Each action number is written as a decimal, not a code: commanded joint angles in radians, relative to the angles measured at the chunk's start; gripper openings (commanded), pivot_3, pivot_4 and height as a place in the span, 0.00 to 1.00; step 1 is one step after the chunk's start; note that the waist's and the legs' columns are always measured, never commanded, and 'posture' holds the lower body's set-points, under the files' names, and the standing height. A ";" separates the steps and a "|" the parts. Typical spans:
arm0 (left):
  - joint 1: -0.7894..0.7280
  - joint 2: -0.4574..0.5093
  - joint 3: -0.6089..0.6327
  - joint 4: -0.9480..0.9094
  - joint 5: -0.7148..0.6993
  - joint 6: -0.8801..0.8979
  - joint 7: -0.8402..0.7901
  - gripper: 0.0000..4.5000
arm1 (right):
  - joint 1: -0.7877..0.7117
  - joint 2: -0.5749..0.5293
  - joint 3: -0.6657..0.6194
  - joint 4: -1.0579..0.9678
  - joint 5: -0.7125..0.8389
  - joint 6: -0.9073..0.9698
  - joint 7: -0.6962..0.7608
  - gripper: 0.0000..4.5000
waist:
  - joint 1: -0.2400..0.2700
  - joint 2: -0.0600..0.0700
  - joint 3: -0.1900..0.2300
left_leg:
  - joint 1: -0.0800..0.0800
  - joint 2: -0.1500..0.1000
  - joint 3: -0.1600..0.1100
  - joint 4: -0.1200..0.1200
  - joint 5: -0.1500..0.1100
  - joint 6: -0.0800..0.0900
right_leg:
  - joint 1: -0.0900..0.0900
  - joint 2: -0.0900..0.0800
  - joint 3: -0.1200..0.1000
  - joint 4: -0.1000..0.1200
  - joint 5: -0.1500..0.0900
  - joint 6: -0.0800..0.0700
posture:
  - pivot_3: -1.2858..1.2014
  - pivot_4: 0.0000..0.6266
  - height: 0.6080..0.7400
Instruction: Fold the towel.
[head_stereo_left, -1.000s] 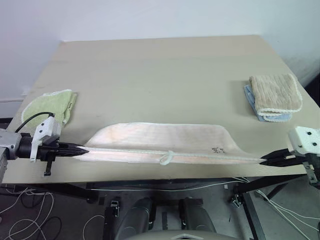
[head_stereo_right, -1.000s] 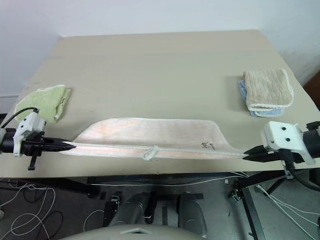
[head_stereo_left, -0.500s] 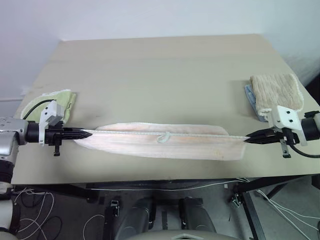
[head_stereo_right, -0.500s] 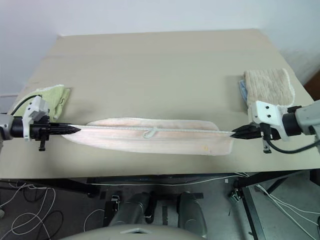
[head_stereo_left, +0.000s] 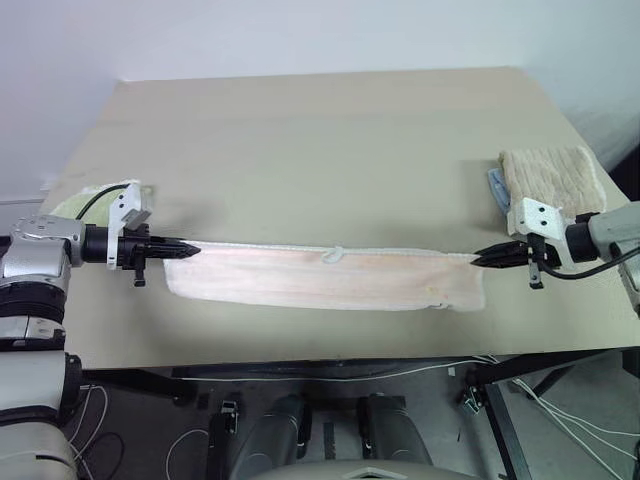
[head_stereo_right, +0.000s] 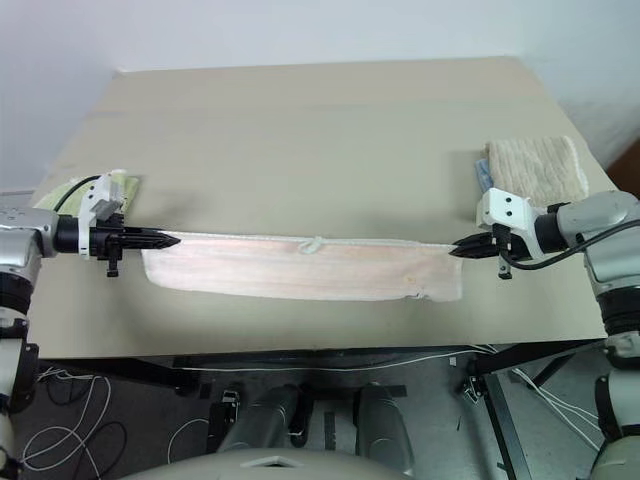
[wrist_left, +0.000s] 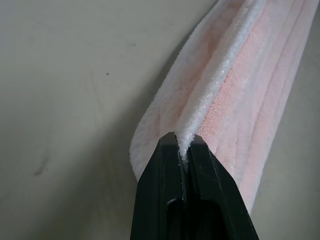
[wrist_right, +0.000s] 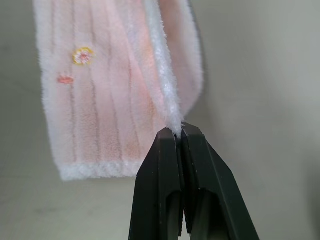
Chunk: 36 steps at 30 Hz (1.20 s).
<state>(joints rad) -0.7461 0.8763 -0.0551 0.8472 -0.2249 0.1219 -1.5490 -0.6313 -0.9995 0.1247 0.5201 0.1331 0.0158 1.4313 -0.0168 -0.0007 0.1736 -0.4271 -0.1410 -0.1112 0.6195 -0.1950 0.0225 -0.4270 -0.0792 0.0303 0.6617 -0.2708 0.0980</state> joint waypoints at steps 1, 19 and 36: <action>-0.019 0.014 0.016 0.015 0.021 -0.005 -0.005 0.01 | -0.031 0.010 -0.028 0.012 0.006 0.050 -0.009 0.00 | 0.001 0.000 0.000 | 0.000 0.000 0.000 0.001 0.000 0.000 | 0.000 0.000 0.000 0.001 0.000 0.000 | 0.52 0.24 1.00; -0.028 -0.007 0.083 0.011 0.012 0.036 0.089 1.00 | 0.036 0.016 -0.069 -0.131 0.050 0.186 -0.026 1.00 | 0.002 0.000 0.000 | 0.000 0.000 -0.001 0.007 0.000 0.000 | 0.002 0.000 -0.001 0.004 0.000 0.000 | 0.52 0.24 1.00; 0.191 -0.110 0.265 -0.655 -0.267 0.344 0.341 1.00 | 0.155 -0.007 -0.458 -0.308 0.436 1.195 -0.279 1.00 | 0.005 0.000 0.000 | -0.001 0.000 -0.002 0.008 -0.001 0.000 | 0.002 -0.001 0.000 0.004 0.000 0.000 | 0.52 0.24 1.00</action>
<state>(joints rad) -0.5616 0.7686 0.1748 0.3058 -0.4318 0.4281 -1.2263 -0.4728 -0.9982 -0.2539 0.2451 0.5031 1.1063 1.1730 -0.0120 -0.0007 0.1735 -0.4280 -0.1410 -0.1130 0.6277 -0.1961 0.0222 -0.4248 -0.0796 0.0298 0.6657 -0.2705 0.0982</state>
